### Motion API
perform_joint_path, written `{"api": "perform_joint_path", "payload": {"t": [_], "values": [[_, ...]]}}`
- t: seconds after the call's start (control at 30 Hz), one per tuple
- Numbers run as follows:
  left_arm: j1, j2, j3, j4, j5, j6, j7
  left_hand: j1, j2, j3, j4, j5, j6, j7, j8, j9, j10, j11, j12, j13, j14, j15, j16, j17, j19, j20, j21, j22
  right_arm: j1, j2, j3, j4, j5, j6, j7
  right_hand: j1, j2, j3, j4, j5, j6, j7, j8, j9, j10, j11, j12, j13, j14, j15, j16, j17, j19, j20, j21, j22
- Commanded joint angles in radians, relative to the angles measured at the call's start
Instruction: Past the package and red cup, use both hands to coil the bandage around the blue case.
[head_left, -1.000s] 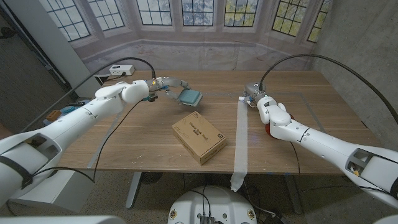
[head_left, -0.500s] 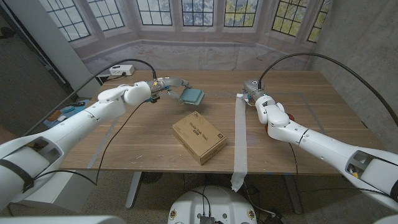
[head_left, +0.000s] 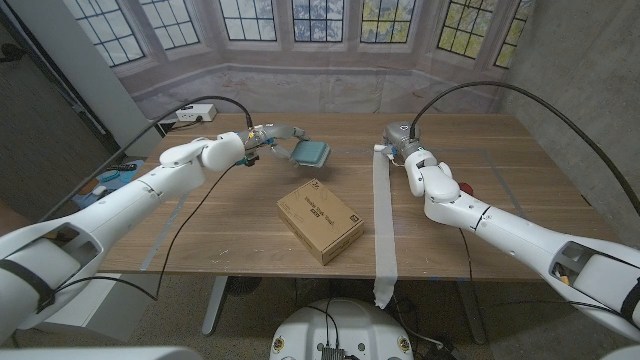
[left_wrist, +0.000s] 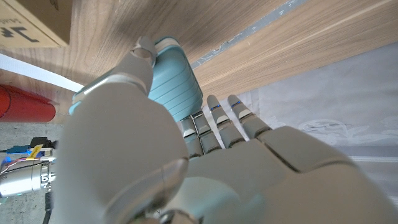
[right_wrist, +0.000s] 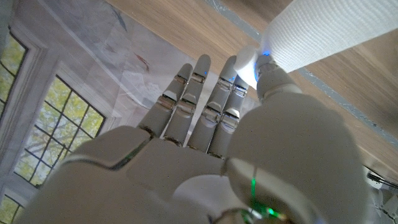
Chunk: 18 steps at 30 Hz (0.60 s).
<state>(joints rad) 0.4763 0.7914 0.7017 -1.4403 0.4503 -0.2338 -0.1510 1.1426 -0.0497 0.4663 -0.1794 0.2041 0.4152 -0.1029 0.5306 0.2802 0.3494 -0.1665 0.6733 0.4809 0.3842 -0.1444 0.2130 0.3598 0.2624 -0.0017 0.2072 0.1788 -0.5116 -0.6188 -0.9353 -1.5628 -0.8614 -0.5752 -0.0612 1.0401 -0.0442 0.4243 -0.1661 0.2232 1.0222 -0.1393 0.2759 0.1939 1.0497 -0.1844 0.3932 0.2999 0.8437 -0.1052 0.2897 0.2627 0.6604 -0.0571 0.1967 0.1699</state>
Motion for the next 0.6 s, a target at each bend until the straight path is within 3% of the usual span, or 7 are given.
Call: {"api": "perform_joint_path", "payload": {"t": [0.03, 0.6], "values": [[-0.026, -0.032, 0.012, 0.026, -0.003, 0.001, 0.014, -0.051, 0.063, 0.03, 0.023, 0.006, 0.046, -0.011, 0.295, 0.002, 0.083, -0.047, 0.009, 0.227, 0.008, 0.001, -0.003, 0.005, -0.002, -0.002, -0.002, 0.003, 0.026, 0.027, -0.01, 0.03, -0.004, 0.033, -0.021, 0.016, -0.001, -0.004, -0.001, -0.003, 0.007, 0.001, 0.006, 0.006, 0.01, 0.0, 0.008, 0.006, 0.011, -0.132, 0.008, 0.004, 0.008, -0.052, 0.003, 0.003], [-0.082, -0.093, 0.042, 0.102, -0.017, -0.02, 0.032, -0.054, 0.063, 0.029, 0.024, 0.007, 0.044, -0.007, 0.299, -0.003, 0.082, -0.048, 0.007, 0.23, 0.007, 0.002, -0.004, 0.006, -0.005, -0.002, -0.002, 0.003, 0.072, 0.076, -0.023, 0.103, 0.008, 0.06, -0.063, 0.026, 0.004, -0.011, 0.001, -0.007, 0.018, 0.002, 0.007, 0.009, 0.014, -0.004, 0.016, 0.017, 0.017, -0.131, 0.01, 0.012, 0.009, -0.052, 0.002, 0.003]]}}
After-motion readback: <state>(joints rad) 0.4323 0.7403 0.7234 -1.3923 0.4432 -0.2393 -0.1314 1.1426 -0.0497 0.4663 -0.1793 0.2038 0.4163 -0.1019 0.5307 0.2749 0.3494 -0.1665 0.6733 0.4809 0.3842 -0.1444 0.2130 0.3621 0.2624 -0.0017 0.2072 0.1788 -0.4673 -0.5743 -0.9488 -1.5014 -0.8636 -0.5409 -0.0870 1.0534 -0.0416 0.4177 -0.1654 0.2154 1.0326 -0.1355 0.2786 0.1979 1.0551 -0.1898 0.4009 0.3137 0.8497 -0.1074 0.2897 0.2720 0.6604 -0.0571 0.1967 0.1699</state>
